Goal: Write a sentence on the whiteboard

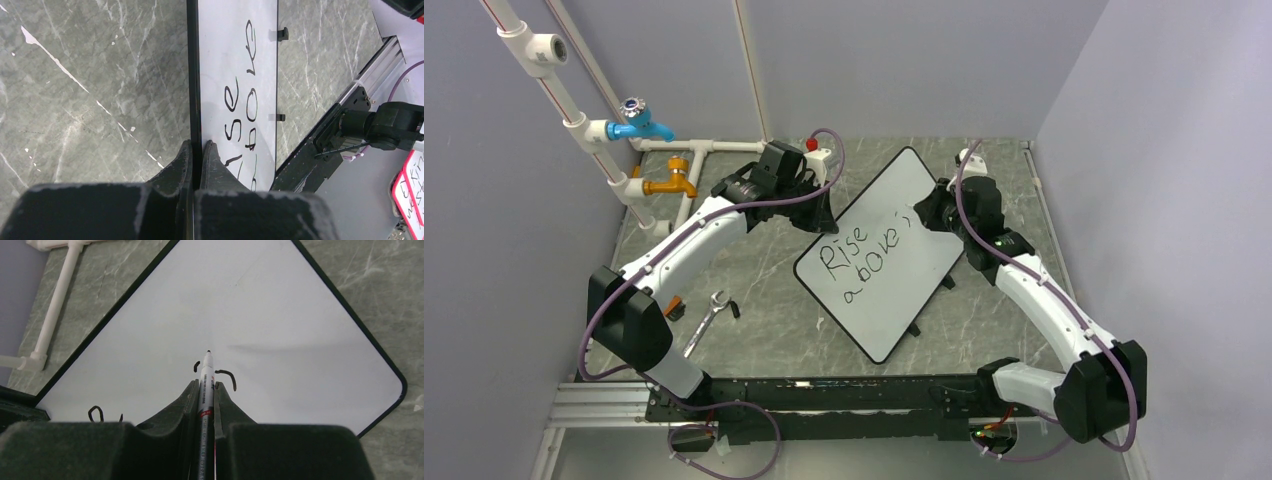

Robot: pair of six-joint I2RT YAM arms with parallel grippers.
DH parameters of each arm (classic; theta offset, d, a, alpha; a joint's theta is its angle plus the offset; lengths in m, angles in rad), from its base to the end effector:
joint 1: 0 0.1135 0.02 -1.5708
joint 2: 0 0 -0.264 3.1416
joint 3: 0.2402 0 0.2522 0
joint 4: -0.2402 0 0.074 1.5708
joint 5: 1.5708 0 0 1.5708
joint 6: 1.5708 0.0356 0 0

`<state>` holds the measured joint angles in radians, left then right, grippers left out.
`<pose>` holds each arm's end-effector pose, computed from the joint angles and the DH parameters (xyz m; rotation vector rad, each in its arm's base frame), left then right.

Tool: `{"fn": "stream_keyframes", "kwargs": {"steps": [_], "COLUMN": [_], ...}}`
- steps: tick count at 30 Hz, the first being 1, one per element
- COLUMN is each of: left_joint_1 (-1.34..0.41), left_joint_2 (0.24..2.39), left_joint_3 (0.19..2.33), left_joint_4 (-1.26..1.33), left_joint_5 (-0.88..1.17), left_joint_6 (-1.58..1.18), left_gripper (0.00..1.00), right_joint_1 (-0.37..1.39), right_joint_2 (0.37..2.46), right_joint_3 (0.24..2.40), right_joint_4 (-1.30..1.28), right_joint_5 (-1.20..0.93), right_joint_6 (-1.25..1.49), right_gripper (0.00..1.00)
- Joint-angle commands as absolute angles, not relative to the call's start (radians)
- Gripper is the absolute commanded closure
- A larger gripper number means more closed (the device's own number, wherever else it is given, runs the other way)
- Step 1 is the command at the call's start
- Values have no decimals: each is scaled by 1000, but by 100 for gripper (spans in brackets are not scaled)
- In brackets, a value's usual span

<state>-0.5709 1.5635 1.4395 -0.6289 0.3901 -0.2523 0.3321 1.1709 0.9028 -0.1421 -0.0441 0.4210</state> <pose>0.2843 -0.1987 0.3336 0.5850 2.3426 -0.8527 0.2545 0.0894 0.3059 0.0606 2.0187 0.5282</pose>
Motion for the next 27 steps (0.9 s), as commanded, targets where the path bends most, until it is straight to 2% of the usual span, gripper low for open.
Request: {"fn": "stream_keyframes", "kwargs": {"steps": [1,27], "left_joint_1": [-586,-597], "left_joint_2": [1535,1520], "left_joint_3": [1442,1444], "left_joint_4": [-614,-620], "left_joint_5": [344,337], "left_joint_6": [-200,-196], "left_gripper": [100,100], "right_joint_1": [320,278], "right_joint_2": [1133,1231], "right_joint_3": [940,887], "right_joint_4": [-143,-72], "right_joint_5": [-3,-108], "right_joint_6": [402,430], "right_gripper": [100,100]}}
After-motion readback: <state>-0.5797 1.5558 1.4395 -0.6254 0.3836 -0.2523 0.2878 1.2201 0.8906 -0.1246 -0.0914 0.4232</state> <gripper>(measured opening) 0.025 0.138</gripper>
